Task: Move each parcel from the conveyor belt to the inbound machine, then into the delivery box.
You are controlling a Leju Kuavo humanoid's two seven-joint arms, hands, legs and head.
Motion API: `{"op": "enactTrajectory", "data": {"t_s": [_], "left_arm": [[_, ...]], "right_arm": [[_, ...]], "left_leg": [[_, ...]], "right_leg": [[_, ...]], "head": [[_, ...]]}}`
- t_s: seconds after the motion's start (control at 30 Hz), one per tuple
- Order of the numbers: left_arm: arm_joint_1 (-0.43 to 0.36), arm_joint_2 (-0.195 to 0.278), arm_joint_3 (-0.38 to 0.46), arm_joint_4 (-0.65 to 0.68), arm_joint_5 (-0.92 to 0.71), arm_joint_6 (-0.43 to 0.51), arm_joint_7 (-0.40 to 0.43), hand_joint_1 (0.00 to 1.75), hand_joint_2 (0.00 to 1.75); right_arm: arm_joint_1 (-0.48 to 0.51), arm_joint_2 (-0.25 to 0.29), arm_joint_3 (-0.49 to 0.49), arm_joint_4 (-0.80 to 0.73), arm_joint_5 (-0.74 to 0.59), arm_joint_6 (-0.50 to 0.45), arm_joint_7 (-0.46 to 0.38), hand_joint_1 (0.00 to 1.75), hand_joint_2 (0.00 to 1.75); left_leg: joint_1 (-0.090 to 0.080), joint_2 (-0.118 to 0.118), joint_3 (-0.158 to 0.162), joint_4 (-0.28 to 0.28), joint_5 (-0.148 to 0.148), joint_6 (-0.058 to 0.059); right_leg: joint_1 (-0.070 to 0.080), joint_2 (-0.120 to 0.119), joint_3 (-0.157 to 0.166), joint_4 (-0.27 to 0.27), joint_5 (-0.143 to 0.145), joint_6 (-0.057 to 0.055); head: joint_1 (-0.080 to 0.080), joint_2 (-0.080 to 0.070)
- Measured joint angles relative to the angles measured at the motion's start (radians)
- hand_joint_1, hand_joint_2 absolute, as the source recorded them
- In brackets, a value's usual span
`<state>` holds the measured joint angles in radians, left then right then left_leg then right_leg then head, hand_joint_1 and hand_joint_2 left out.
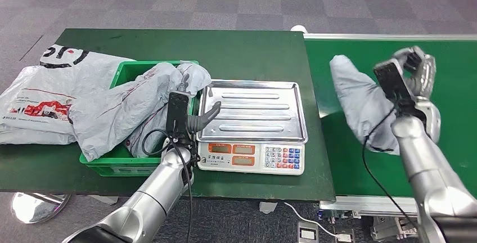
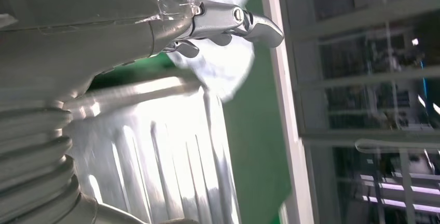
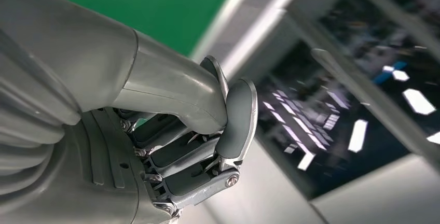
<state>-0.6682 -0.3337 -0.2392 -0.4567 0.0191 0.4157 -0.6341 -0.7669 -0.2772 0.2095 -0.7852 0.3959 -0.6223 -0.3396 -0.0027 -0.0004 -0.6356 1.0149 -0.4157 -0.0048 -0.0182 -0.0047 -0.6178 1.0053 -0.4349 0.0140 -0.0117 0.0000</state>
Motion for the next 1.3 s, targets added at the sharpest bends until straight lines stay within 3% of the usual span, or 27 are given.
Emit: {"op": "enactTrajectory", "data": {"t_s": [0.17,0.43,0.47,0.57,0.6,0.8,1.0,1.1,1.3], "left_arm": [[-0.016,-0.026,-0.029,0.012,0.008,-0.003,0.008,0.0,1.75],[-0.03,-0.028,-0.052,0.022,0.031,-0.004,0.014,0.0,1.75],[-0.032,-0.028,-0.053,0.022,0.032,-0.003,0.016,0.0,1.75],[-0.037,-0.029,-0.061,0.024,0.033,-0.003,0.026,0.0,1.75],[-0.039,-0.029,-0.064,0.024,0.033,-0.003,0.028,0.0,1.75],[-0.046,-0.028,-0.069,0.025,0.041,-0.003,0.035,0.0,1.75],[-0.049,-0.026,-0.075,0.025,0.05,0.0,0.039,0.0,1.75],[-0.05,-0.024,-0.076,0.025,0.06,0.006,0.038,0.0,1.75],[-0.049,-0.007,-0.076,0.024,0.088,0.012,0.021,0.0,1.75]], "right_arm": [[-0.113,0.086,0.125,0.053,0.061,-0.021,-0.004,1.75,1.75],[-0.101,0.19,0.345,0.013,0.187,0.029,0.145,1.75,1.75],[-0.1,0.205,0.367,0.012,0.199,0.039,0.162,1.5,1.75],[-0.099,0.25,0.422,0.012,0.232,0.071,0.211,0.19,1.75],[-0.098,0.263,0.436,0.012,0.242,0.081,0.228,0.0,1.75],[-0.05,0.292,0.463,-0.018,0.33,0.141,0.343,0.0,1.75],[0.008,0.287,0.454,-0.066,0.408,0.121,0.396,0.0,1.75],[0.077,0.26,0.405,-0.114,0.494,0.055,0.432,0.0,1.75],[0.271,0.149,0.24,-0.225,0.559,-0.033,0.423,0.0,1.75]], "left_leg": [[0.002,-0.001,0.001,0.0,0.002,-0.001],[0.002,-0.001,0.001,0.0,0.002,-0.001],[0.002,-0.001,0.001,0.0,0.002,-0.001],[0.002,-0.002,0.001,0.0,0.002,-0.001],[0.002,-0.002,0.001,0.0,0.002,-0.001],[0.002,-0.004,0.0,0.0,0.002,-0.001],[0.002,-0.004,0.0,0.0,0.002,-0.001],[0.002,-0.006,0.0,0.0,0.002,-0.001],[0.001,-0.009,0.0,0.0,0.0,0.0]], "right_leg": [[0.001,-0.001,0.001,0.0,0.001,0.0],[0.002,-0.001,0.0,0.0,0.0,-0.001],[0.002,-0.001,0.0,0.0,0.0,-0.001],[0.002,-0.001,0.0,0.0,0.0,-0.001],[0.002,-0.001,0.0,0.0,0.0,-0.001],[0.002,-0.003,0.001,0.0,0.0,-0.001],[0.001,-0.002,0.0,-0.001,0.0,0.0],[0.002,-0.005,0.001,-0.001,0.0,0.0],[0.001,-0.008,0.002,-0.002,-0.001,0.0]], "head": [[0.0,0.0],[0.0,0.0],[0.0,0.0],[0.0,0.0],[0.0,0.0],[0.0,0.0],[0.0,0.0],[0.0,0.0],[0.0,0.0]]}}
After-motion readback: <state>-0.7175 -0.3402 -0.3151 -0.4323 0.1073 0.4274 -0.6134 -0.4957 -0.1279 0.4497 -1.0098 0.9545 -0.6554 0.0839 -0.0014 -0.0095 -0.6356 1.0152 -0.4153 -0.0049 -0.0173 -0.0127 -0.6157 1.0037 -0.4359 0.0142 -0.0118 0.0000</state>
